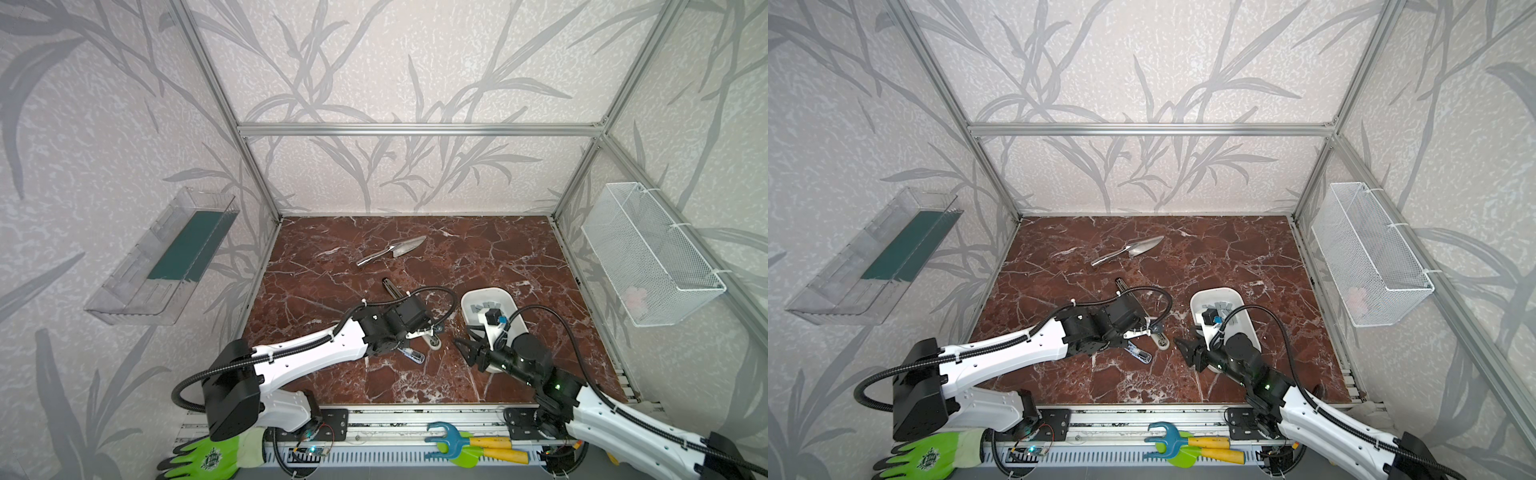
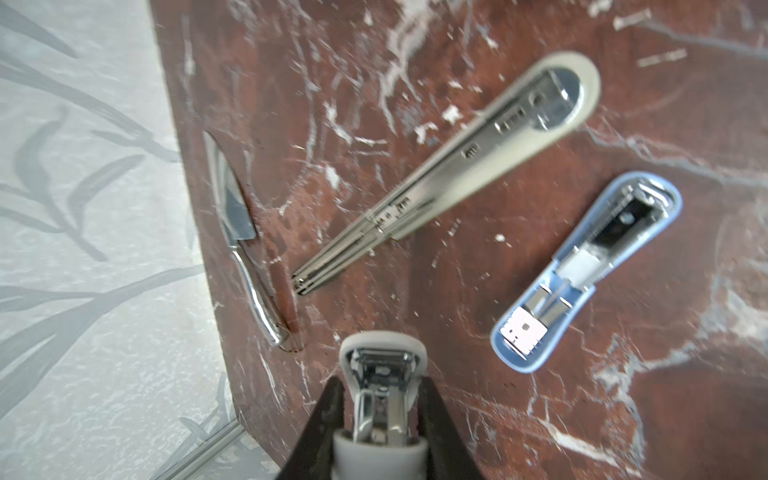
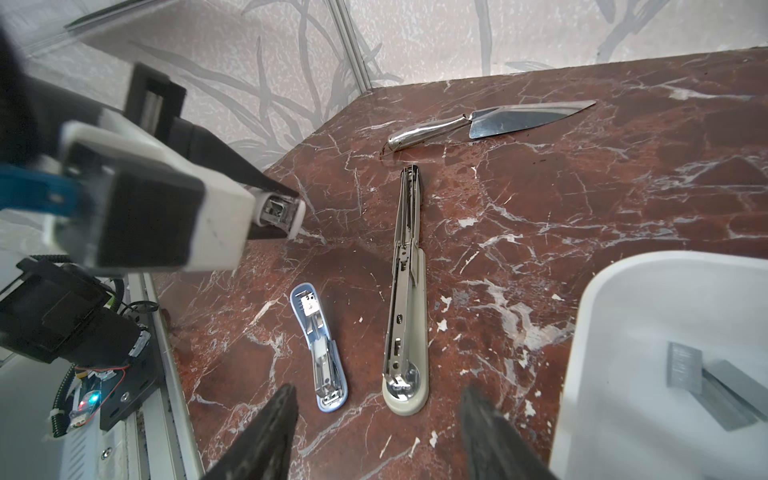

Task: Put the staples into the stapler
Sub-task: 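Carry the white stapler toward the right gripper while the right gripper grips its top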

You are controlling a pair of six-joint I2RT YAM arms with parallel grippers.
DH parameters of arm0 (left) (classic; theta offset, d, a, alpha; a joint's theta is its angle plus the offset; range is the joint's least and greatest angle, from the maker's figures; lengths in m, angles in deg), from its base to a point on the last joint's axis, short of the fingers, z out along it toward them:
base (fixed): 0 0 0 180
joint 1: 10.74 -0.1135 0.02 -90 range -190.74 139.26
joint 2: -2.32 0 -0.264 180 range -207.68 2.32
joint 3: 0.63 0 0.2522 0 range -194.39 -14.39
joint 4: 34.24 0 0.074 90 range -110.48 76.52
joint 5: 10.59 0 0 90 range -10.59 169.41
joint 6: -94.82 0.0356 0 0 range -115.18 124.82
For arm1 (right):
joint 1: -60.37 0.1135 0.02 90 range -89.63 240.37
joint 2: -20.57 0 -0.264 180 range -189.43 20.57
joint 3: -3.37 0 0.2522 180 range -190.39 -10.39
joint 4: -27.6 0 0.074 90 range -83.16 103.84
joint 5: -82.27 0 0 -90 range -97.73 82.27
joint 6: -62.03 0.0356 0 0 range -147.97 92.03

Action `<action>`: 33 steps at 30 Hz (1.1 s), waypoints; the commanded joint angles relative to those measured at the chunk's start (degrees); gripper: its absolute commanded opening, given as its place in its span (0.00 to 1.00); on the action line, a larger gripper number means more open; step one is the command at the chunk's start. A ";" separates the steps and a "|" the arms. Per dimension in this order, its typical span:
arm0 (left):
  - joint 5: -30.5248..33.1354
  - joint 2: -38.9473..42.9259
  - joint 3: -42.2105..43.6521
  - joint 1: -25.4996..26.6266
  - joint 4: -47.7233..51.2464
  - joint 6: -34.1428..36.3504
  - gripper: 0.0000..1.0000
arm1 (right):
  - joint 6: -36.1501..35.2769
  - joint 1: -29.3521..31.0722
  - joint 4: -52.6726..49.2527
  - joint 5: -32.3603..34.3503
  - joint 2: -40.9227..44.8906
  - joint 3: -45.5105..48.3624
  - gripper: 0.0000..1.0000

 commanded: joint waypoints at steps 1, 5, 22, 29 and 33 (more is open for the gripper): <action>-2.00 5.50 5.27 0.38 -14.00 4.24 0.00 | 2.15 0.02 3.65 -0.41 -4.29 -3.36 0.62; -9.51 10.72 14.18 0.53 -30.12 3.98 0.00 | 2.54 0.02 3.51 -2.63 -8.63 -7.24 0.59; -18.65 3.38 16.51 0.75 -42.17 6.21 0.00 | 7.40 1.86 9.96 -6.65 -20.71 -13.20 0.41; -22.97 5.90 17.16 1.54 -41.52 6.14 0.00 | 7.64 1.86 9.73 -1.11 -20.47 -12.07 0.37; -24.18 7.94 18.29 1.74 -43.15 5.92 0.00 | 7.85 1.86 9.40 -1.26 -20.18 -11.93 0.30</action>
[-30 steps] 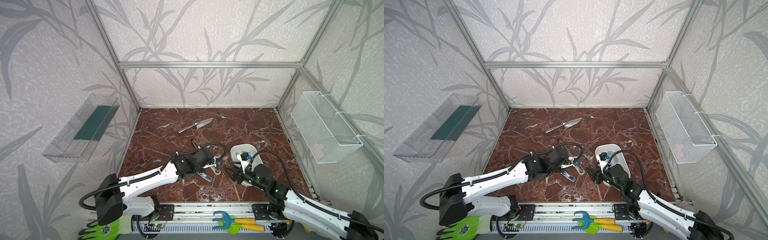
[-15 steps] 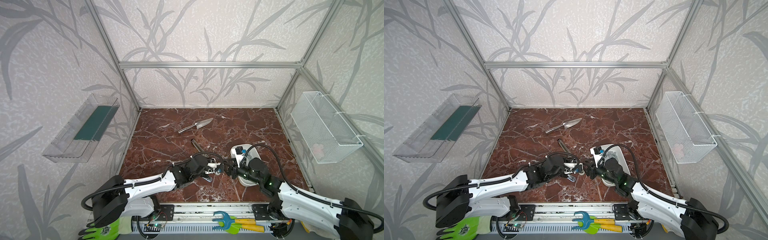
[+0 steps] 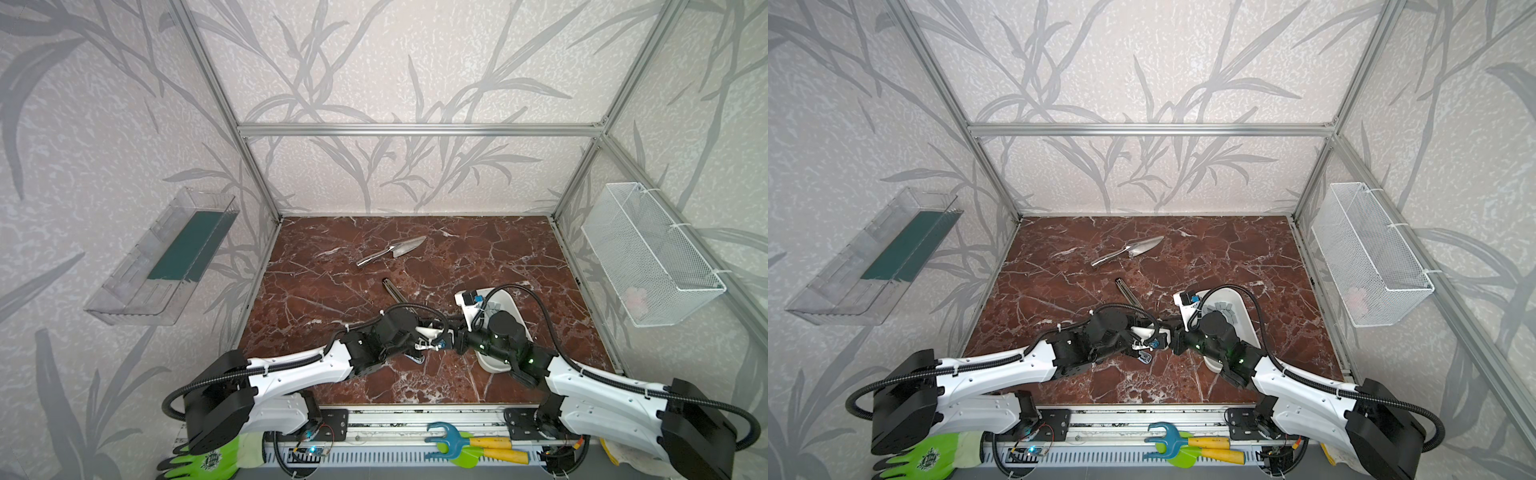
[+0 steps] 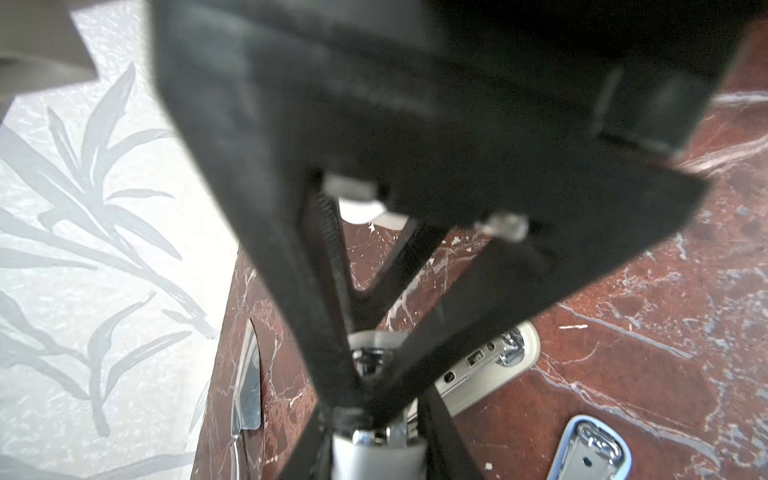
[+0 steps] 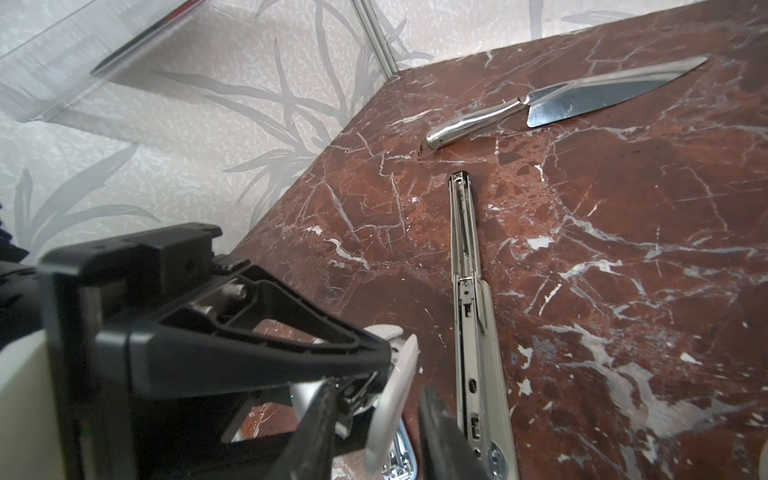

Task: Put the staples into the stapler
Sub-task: 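Carry the white stapler toward the right gripper while the right gripper grips its top, then pull the white stapler's top open with the right gripper while the left holds it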

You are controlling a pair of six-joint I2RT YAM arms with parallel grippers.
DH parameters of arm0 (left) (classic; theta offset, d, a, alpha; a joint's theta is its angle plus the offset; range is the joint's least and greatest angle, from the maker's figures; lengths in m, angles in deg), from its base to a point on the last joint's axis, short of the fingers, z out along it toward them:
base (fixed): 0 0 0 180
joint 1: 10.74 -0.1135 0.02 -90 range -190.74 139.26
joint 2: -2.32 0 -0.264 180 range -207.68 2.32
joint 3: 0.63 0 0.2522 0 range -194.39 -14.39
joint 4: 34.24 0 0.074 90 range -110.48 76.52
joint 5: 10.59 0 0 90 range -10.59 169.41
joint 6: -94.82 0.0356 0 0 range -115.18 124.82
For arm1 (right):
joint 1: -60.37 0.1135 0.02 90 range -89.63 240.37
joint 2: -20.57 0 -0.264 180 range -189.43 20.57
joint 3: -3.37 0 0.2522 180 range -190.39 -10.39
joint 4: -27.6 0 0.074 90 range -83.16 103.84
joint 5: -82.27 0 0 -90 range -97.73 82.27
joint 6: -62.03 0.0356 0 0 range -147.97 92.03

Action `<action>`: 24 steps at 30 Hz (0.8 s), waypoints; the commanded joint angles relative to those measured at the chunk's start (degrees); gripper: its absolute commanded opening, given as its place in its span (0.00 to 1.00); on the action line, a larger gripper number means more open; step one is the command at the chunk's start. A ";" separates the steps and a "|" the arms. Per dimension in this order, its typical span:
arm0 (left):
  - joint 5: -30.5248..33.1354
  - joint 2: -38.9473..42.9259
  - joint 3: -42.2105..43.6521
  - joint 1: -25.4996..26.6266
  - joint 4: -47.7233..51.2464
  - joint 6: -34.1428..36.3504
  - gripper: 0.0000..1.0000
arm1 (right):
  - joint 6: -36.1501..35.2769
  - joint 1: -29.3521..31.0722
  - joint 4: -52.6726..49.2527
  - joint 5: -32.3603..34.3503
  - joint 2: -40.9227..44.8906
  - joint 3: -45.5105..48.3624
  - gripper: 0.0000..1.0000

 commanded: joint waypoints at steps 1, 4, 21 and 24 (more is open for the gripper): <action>-3.57 2.88 0.24 0.64 -4.12 0.21 0.00 | 0.47 0.18 0.53 2.63 0.88 0.05 0.26; -1.95 3.03 0.47 0.65 -4.02 0.17 0.00 | 0.64 0.18 -0.13 3.81 2.38 0.99 0.21; -0.91 4.18 1.50 0.91 -6.63 1.57 0.00 | 3.28 0.27 -2.44 3.47 0.02 -0.26 0.19; -1.68 3.77 1.58 1.00 -7.77 1.71 0.00 | 4.15 0.36 -1.26 1.50 -0.54 -0.49 0.20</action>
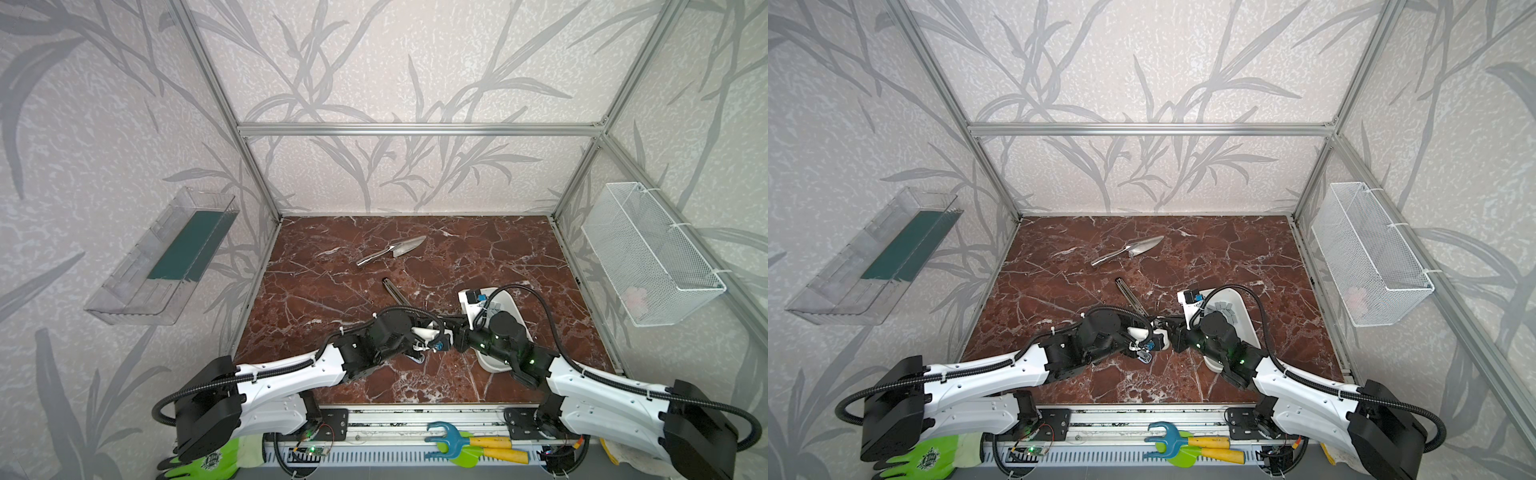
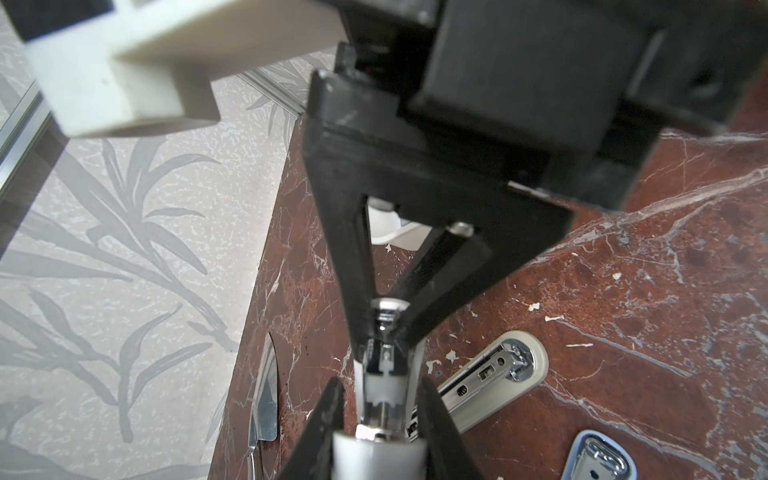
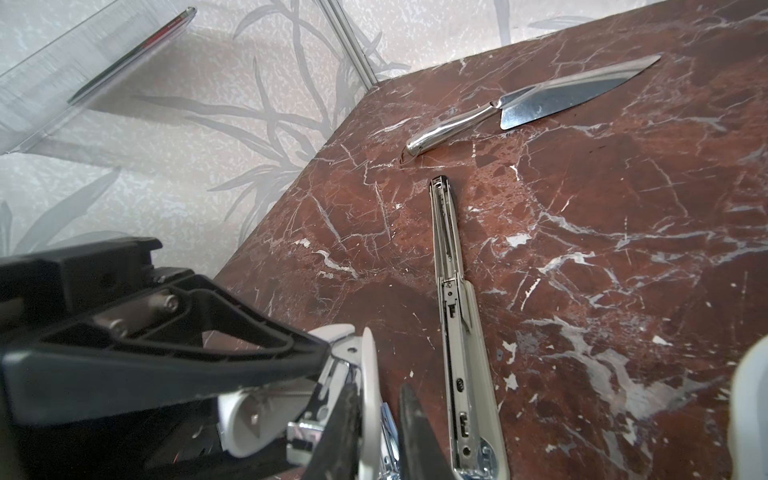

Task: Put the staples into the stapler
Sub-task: 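Pull the white stapler's top open with the right gripper while the left holds it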

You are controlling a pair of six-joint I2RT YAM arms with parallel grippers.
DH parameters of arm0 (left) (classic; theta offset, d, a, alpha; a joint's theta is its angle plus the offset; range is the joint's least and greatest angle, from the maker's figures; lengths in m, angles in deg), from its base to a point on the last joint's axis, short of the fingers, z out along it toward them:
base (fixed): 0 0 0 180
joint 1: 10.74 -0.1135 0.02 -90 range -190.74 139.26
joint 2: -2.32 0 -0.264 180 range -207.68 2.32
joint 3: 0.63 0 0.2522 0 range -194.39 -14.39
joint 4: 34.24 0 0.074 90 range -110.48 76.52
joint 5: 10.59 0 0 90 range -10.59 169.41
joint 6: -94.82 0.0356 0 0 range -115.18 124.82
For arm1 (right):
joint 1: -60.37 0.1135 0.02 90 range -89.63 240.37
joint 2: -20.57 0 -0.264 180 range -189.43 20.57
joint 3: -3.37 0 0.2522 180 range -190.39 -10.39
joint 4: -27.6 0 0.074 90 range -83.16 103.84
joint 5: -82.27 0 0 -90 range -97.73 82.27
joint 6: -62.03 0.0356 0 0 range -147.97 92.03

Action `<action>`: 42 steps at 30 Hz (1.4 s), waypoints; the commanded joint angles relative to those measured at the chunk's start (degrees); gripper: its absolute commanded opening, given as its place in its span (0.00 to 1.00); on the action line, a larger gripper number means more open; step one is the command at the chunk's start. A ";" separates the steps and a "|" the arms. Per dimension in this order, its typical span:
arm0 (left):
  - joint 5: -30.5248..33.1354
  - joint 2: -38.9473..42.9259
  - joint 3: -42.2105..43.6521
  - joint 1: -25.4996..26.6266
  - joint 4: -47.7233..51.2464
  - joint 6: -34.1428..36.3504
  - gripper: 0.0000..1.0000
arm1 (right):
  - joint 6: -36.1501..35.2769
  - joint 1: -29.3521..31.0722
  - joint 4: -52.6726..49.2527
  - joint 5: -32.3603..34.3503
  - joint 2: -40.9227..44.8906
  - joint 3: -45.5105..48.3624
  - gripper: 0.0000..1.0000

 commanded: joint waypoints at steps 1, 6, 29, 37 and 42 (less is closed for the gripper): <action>-2.02 0.60 -0.17 0.47 -5.00 1.44 0.00 | 1.48 0.26 0.24 -1.92 -0.99 -0.66 0.21; -2.88 0.40 0.13 0.76 -5.67 2.43 0.00 | 2.57 0.29 3.61 -4.25 -1.78 -0.20 0.21; -5.96 3.89 13.78 -14.72 -16.63 -4.04 0.02 | 5.89 0.02 7.04 1.03 5.57 6.39 0.00; -2.37 -6.52 11.38 -14.79 -22.17 -1.56 0.31 | 6.74 0.01 7.53 -0.47 6.47 6.56 0.00; 2.32 -11.31 9.11 -15.34 -24.07 0.12 0.37 | 7.21 0.03 7.55 -1.79 7.60 6.56 0.00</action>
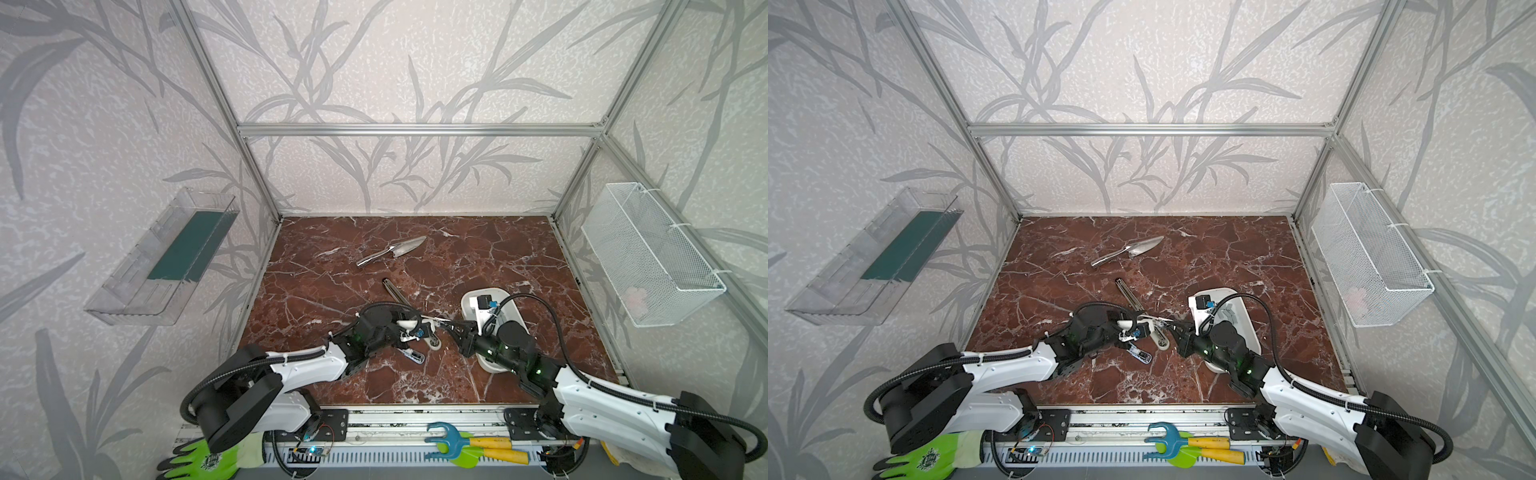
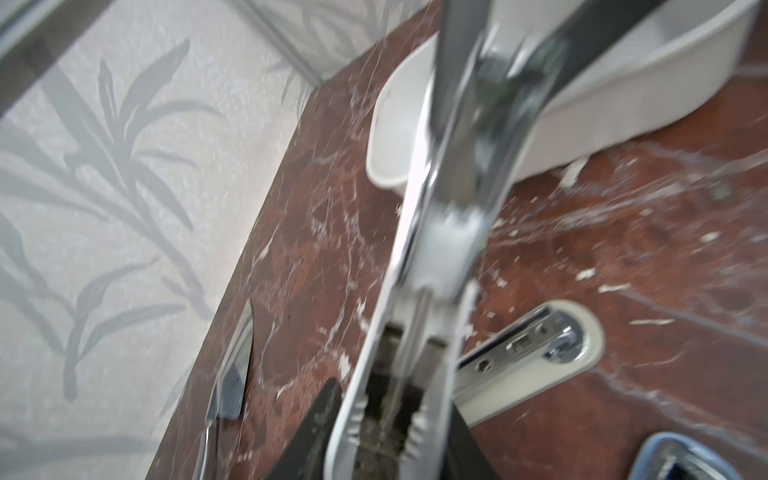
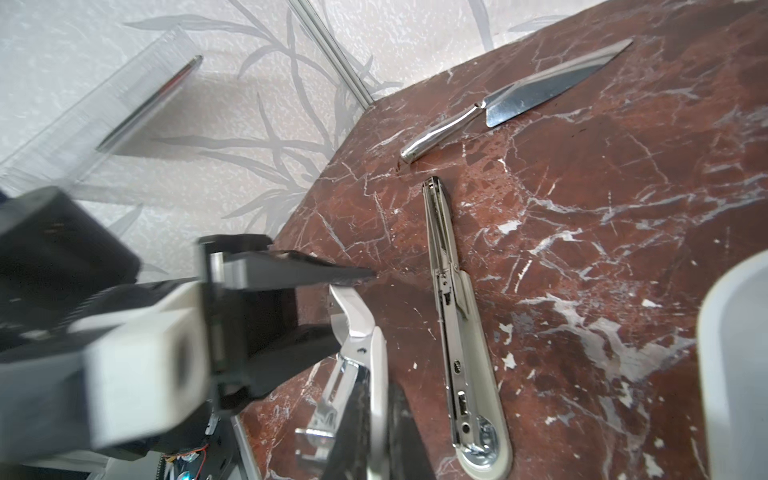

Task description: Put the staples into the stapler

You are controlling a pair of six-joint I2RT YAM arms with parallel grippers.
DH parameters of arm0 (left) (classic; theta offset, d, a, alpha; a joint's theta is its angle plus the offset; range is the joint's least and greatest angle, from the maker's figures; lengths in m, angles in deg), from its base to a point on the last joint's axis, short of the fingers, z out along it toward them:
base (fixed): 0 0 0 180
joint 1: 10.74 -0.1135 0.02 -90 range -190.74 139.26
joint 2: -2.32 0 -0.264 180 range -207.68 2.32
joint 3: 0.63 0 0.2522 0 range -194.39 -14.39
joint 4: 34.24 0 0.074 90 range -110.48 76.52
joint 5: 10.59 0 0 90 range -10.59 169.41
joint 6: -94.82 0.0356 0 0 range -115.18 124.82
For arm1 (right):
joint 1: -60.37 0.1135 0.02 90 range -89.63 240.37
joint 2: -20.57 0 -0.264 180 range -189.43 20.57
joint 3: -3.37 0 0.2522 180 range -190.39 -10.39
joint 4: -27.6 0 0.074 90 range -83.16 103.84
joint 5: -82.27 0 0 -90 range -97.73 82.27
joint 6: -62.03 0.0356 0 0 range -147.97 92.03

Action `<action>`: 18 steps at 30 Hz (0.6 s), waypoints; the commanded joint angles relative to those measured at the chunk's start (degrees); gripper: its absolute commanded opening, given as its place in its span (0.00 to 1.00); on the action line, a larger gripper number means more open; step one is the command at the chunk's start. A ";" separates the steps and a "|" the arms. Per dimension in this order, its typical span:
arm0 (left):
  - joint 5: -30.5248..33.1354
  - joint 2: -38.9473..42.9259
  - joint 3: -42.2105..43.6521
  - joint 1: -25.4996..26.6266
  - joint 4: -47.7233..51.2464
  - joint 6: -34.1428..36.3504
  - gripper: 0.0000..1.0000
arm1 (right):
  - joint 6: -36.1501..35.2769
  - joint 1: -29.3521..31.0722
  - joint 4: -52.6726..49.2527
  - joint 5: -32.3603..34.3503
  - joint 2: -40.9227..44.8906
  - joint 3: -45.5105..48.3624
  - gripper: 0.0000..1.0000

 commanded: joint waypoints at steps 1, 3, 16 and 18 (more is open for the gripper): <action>9.49 -2.83 -2.73 -1.24 -1.64 1.99 0.37 | 1.44 0.25 2.43 -2.23 1.43 0.05 0.00; 10.51 -4.29 -3.50 -1.33 -1.89 2.83 0.37 | 1.49 0.24 2.63 -2.25 1.57 0.27 0.00; -3.28 8.15 0.17 -1.36 3.43 2.90 0.52 | 0.21 0.15 -0.73 5.53 3.80 1.63 0.00; -9.40 10.23 -1.19 -1.28 10.46 4.88 0.53 | -0.06 0.16 -1.10 6.20 4.41 1.74 0.00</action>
